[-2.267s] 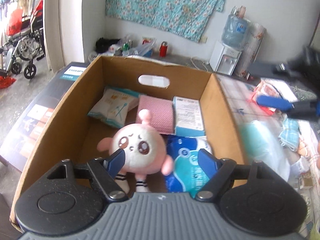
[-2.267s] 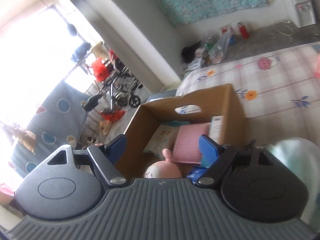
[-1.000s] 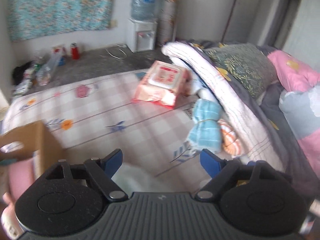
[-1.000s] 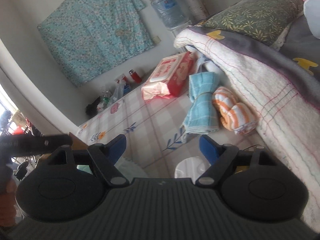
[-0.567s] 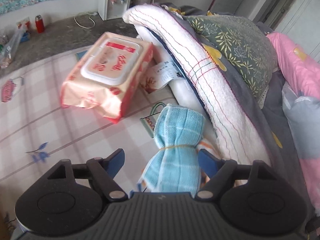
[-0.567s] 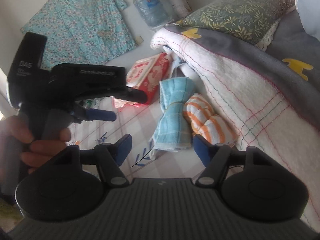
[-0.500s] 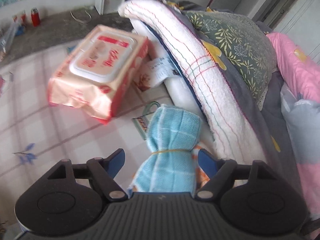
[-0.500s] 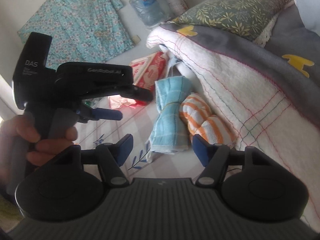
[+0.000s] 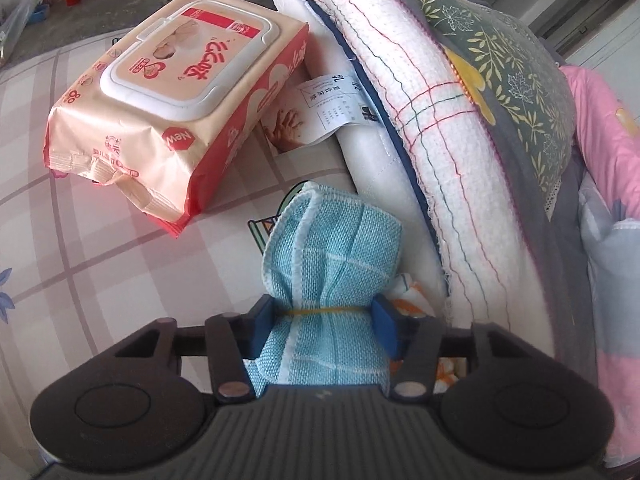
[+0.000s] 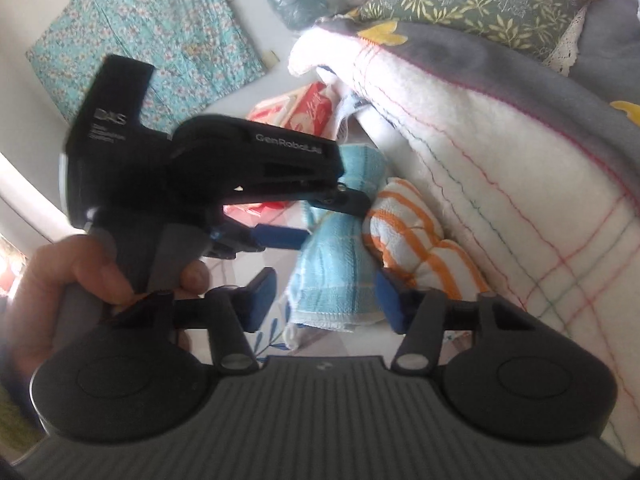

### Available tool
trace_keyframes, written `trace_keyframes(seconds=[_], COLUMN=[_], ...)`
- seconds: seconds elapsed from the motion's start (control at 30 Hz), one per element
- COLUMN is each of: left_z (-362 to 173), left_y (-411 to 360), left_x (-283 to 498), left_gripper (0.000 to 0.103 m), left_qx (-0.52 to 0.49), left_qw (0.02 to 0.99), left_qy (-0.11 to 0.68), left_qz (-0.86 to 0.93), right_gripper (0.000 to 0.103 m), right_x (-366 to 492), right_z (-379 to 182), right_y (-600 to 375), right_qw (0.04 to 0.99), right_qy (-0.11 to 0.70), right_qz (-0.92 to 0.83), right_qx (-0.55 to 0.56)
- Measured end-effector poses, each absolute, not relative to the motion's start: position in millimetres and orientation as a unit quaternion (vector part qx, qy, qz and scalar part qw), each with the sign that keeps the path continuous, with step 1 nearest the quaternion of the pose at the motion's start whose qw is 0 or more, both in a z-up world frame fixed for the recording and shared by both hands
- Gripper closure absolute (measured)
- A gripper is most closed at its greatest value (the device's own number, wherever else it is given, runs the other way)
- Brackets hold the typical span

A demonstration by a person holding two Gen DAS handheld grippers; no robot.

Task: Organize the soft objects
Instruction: 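Close both grippers on the blue towel bundle tied with a rubber band, then carry the blue towel bundle with both grippers and lower it beside the plush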

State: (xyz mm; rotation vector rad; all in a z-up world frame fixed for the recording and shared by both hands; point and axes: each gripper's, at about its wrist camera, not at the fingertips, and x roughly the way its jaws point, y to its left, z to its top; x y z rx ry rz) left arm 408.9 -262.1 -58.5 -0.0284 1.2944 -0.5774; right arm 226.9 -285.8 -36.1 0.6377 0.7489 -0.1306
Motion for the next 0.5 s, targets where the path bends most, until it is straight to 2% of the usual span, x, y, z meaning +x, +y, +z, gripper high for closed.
trace_keyframes(seconds=[0.03,0.1,0.2,0.5], left_z=[-57.7,-55.1,-48.0,-0.7], left_y=[-262.0,-260.8,-259.2,-226.9], left_x=[408.0,404.7,400.7,378.9], left_gripper=[0.055,0.059,0.066,0.068], left_qx=[-0.012,-0.009,-0.011,-0.027], left_qw=[0.760,0.764,0.768,0.782], left_qy=[0.593,0.588,0.581,0.557], left_qz=[-0.266,-0.266,-0.269,-0.278], right_gripper=[0.059,0.073,0.086,0.089], right_x=[228.7,231.0,229.1,211.1], right_z=[-38.7,-43.0,-43.9,-11.1], right_y=[-286.0,-286.5,-285.0,-267.5], right_qw=[0.877,0.873,0.874,0.890], right_qy=[0.362,0.366,0.363,0.331], right_qz=[-0.061,-0.058,-0.054,-0.044], right_qx=[0.310,0.317,0.319,0.310])
